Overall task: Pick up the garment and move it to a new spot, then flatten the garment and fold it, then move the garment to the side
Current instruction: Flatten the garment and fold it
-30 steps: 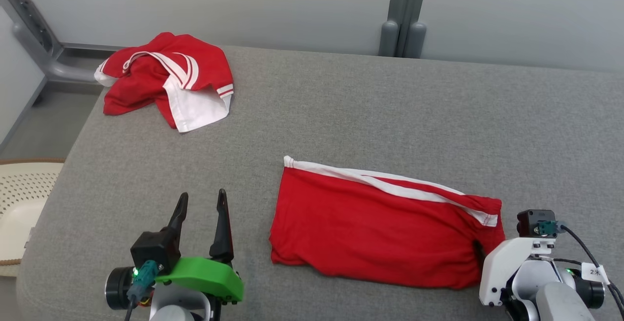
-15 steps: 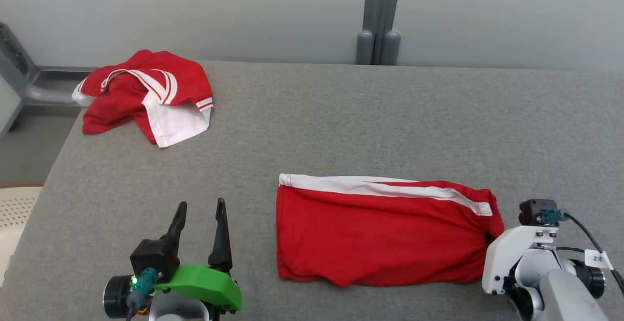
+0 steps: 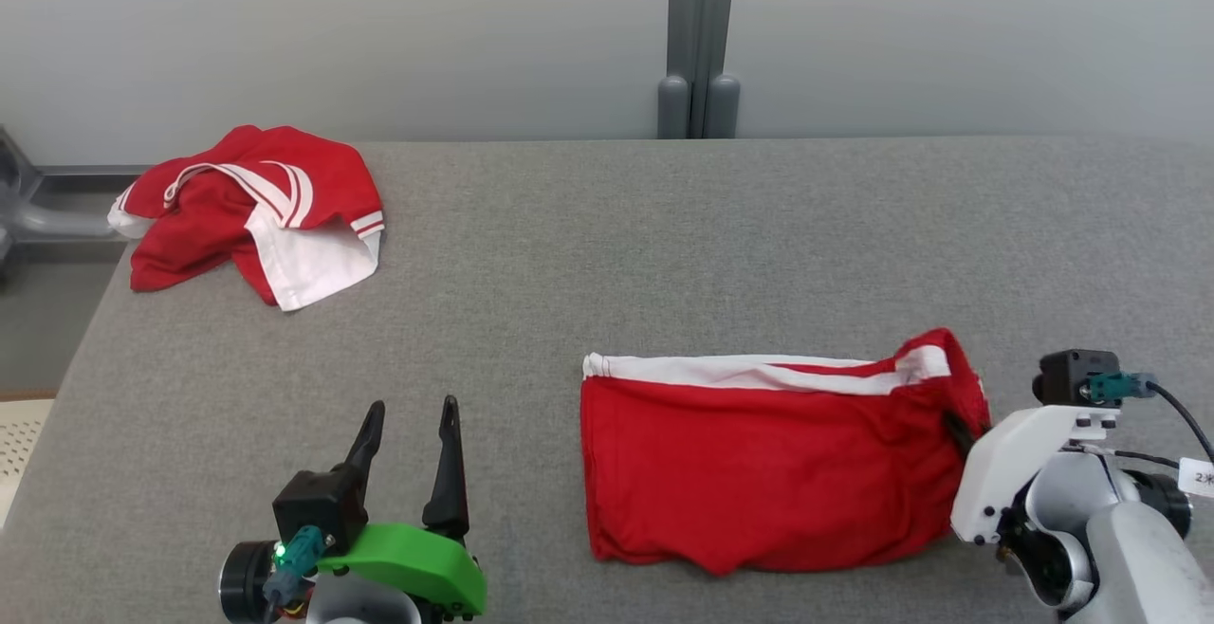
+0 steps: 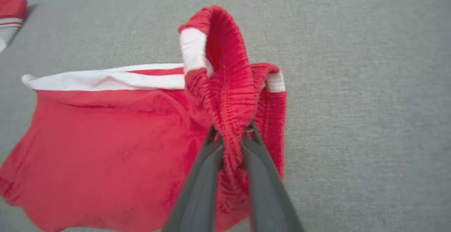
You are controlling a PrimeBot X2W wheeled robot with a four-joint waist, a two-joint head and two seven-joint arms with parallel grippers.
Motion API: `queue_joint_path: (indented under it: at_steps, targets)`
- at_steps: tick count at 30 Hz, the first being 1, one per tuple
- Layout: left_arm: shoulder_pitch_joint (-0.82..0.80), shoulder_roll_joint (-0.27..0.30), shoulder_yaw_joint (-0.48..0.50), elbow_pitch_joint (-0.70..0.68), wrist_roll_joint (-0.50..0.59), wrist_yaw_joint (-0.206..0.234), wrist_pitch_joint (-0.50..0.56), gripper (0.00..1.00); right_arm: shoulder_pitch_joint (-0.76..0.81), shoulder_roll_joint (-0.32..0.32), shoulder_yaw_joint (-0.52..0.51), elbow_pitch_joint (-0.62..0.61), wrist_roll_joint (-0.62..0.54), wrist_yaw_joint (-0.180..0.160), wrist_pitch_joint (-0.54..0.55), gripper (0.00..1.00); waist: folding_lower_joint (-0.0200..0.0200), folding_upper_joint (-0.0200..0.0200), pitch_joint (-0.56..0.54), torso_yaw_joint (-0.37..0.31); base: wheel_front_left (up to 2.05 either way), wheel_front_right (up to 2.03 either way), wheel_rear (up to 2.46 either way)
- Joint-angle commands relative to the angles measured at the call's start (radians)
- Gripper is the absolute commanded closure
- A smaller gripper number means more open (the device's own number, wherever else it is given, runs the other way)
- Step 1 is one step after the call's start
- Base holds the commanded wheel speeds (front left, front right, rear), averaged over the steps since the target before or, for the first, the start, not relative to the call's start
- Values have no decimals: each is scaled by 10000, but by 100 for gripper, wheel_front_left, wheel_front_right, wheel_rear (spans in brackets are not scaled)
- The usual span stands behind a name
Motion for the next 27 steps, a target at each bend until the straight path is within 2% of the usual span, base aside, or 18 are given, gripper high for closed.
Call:
queue_joint_path:
  at_steps: [1,6,11,20,27]
  targets:
    - [57,35,-13,12,-33,-13,28,0,104,124,191,-311,300,-9,66,100,0,0,-4,109,0,0,0]
    - [-42,48,-28,-6,-48,8,23,0,93,508,1025,-1390,941,-8,310,100,0,0,7,488,0,0,0]
    - [-121,26,-2,-25,-79,40,-41,0,-224,835,1739,-1606,1191,-8,386,100,0,0,79,932,0,0,0]
    - [-165,-96,-18,83,-192,2,-200,0,-910,1092,2536,-320,988,-8,-94,100,0,0,233,1605,0,0,0]
    - [-237,-197,-62,229,-246,-30,-292,0,-1498,1106,3387,1027,1589,-6,-736,100,0,0,315,1775,0,0,0]
